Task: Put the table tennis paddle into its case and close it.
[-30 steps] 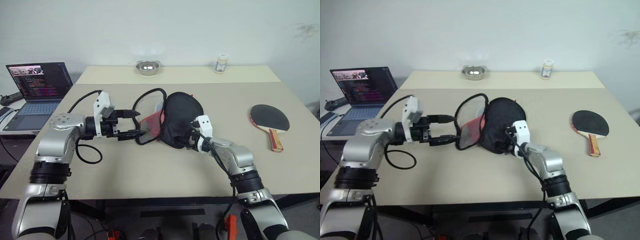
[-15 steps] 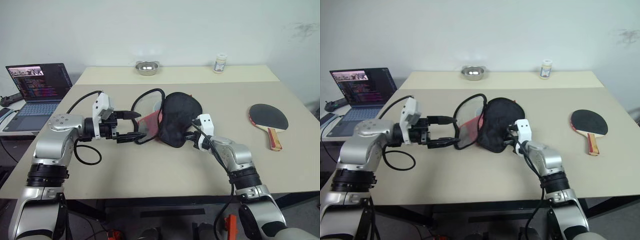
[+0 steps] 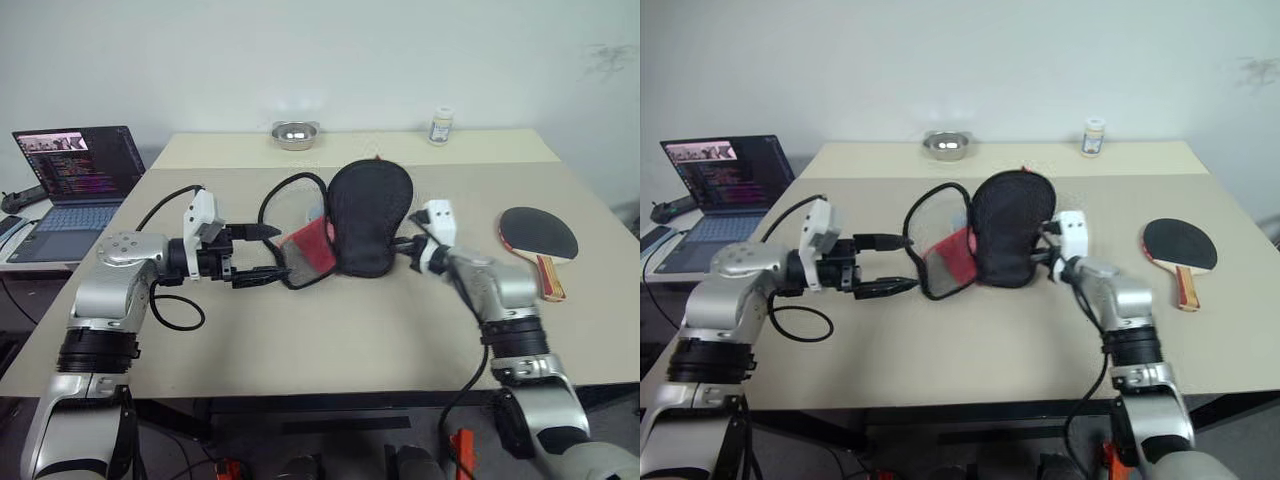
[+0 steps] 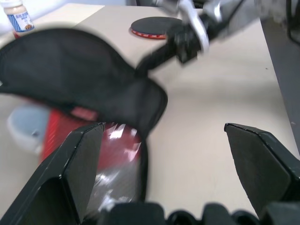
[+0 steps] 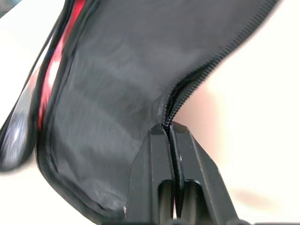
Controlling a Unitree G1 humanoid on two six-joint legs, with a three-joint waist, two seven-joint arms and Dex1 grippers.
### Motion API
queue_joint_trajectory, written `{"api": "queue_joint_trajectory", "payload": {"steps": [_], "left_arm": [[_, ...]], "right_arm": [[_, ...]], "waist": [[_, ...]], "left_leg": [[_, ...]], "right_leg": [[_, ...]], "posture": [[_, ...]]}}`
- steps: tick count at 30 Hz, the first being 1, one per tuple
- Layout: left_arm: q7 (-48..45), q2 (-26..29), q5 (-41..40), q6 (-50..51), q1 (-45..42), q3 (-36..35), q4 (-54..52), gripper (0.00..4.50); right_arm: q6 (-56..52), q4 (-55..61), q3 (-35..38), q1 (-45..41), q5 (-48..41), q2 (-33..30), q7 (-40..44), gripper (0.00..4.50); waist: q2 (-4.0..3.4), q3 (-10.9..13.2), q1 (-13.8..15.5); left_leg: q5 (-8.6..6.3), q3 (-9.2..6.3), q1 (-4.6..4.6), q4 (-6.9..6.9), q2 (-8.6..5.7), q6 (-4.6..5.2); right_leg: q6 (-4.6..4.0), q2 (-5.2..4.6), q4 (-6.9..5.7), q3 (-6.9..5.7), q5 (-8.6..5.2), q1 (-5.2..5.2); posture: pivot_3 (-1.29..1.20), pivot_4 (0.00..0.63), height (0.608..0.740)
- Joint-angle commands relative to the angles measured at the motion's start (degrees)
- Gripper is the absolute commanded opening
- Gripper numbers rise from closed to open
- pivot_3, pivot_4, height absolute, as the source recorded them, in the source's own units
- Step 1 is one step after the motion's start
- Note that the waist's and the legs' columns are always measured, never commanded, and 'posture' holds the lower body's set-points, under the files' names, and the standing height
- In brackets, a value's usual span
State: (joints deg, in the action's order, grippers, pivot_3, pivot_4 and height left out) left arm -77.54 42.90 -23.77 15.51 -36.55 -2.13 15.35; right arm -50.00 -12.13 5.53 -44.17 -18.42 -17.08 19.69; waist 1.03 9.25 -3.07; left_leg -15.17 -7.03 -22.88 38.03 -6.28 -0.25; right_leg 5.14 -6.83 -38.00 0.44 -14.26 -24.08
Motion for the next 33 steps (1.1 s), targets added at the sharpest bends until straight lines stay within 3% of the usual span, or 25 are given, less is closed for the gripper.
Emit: {"api": "queue_joint_trajectory", "payload": {"steps": [1,11,19,33], "left_arm": [[-1.7,-0.5,0.5,-2.5,-1.1,0.4,0.6,4.5],[-3.7,-3.3,2.3,-4.8,-5.3,3.3,4.3,4.5],[-4.6,-4.1,2.7,-5.0,-7.2,3.8,5.9,4.5],[-4.6,-5.8,3.6,-5.0,-9.9,4.9,6.8,4.5]], "right_arm": [[-3.4,5.1,2.2,0.6,-1.9,-3.8,1.9,0.03],[-14.3,14.0,6.8,7.2,-5.9,-9.0,2.3,0.03],[-24.0,21.7,15.7,11.1,-9.6,-2.2,-5.2,0.03],[-21.0,15.3,17.2,8.8,-7.7,-6.0,-7.0,0.03]], "waist": [[0.0,0.0,0.0],[0.02,0.0,0.1],[0.02,0.0,0.2],[0.02,0.0,0.3]], "left_leg": [[0.0,0.02,0.0,-0.01,0.0,0.0],[-0.02,0.18,0.01,-0.01,0.04,0.05],[-0.01,0.19,0.01,-0.02,0.05,0.04],[-0.01,0.22,0.02,0.0,0.03,0.06]], "right_leg": [[0.0,0.0,0.0,0.01,0.0,0.0],[0.0,0.03,-0.04,0.15,0.0,-0.02],[0.01,0.03,-0.05,0.21,0.0,-0.04],[0.01,0.03,-0.06,0.2,0.01,-0.02]], "posture": [[0.0,0.15,0.74],[0.0,0.15,0.74],[0.0,0.15,0.74],[0.0,0.15,0.74]]}}
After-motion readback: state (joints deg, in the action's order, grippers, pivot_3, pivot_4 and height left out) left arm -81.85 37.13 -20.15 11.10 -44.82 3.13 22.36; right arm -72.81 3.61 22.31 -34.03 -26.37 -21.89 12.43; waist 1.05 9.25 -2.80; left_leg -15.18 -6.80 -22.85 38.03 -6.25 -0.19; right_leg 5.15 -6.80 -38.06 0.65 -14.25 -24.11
